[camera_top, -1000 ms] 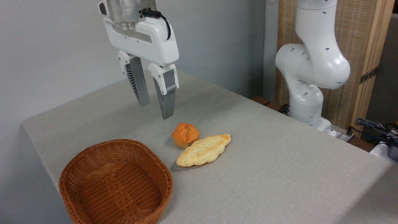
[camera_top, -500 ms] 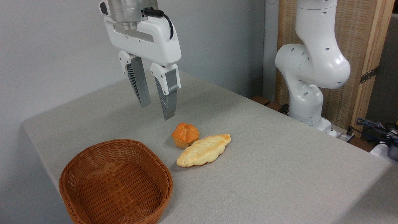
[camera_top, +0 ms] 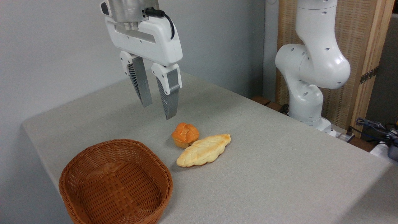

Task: Put bread into the basket
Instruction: 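Lower the open gripper down onto the long golden bread loaf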

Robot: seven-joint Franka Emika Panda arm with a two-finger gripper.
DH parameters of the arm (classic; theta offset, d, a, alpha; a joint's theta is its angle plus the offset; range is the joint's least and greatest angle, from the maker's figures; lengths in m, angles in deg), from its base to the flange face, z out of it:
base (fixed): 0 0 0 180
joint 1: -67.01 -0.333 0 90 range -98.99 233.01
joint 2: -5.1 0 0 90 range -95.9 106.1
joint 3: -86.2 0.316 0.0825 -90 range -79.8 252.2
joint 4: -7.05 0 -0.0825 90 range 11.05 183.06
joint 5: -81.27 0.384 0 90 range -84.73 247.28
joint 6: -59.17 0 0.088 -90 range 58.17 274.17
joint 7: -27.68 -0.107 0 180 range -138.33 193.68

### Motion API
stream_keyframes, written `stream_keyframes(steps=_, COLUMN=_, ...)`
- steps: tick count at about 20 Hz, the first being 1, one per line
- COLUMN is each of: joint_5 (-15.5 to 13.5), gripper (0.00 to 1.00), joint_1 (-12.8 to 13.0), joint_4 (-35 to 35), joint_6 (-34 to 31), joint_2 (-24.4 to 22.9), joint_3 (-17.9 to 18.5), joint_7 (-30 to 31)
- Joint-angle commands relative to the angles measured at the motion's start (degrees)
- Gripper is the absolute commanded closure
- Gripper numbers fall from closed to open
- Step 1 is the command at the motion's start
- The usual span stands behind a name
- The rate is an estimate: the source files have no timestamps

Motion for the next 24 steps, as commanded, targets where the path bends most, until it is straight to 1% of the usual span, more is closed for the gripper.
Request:
stream_keyframes(steps=1, joint_5=0.2, gripper=0.00, joint_1=0.3, joint_4=5.8, joint_6=0.0, joint_2=-4.8, joint_3=0.4, joint_7=0.2)
stream_keyframes(steps=4, joint_5=0.3, gripper=0.00, joint_1=0.3, joint_4=11.1, joint_6=1.0, joint_2=-8.7, joint_3=0.4, joint_7=0.1)
stream_keyframes(steps=8, joint_5=0.5, gripper=0.00, joint_1=0.3, joint_4=17.9, joint_6=6.8, joint_2=-13.0, joint_3=0.4, joint_7=0.1)
stream_keyframes(steps=13, joint_5=0.4, gripper=0.00, joint_1=0.4, joint_4=20.7, joint_6=7.3, joint_2=-14.2, joint_3=0.8, joint_7=0.1)
stream_keyframes(steps=14, joint_5=0.4, gripper=0.00, joint_1=0.6, joint_4=22.2, joint_6=7.5, joint_2=-14.9, joint_3=0.8, joint_7=0.0)
stream_keyframes(steps=17, joint_5=0.4, gripper=0.00, joint_1=0.9, joint_4=27.1, joint_6=11.6, joint_2=-16.2, joint_3=0.8, joint_7=0.0)
stream_keyframes(steps=20, joint_5=0.4, gripper=0.00, joint_1=1.0, joint_4=29.3, joint_6=14.3, joint_2=-16.9, joint_3=0.8, joint_7=0.0)
stream_keyframes(steps=24, joint_5=0.5, gripper=0.00, joint_1=1.0, joint_4=34.5, joint_6=21.2, joint_2=-18.4, joint_3=0.8, joint_7=0.0)
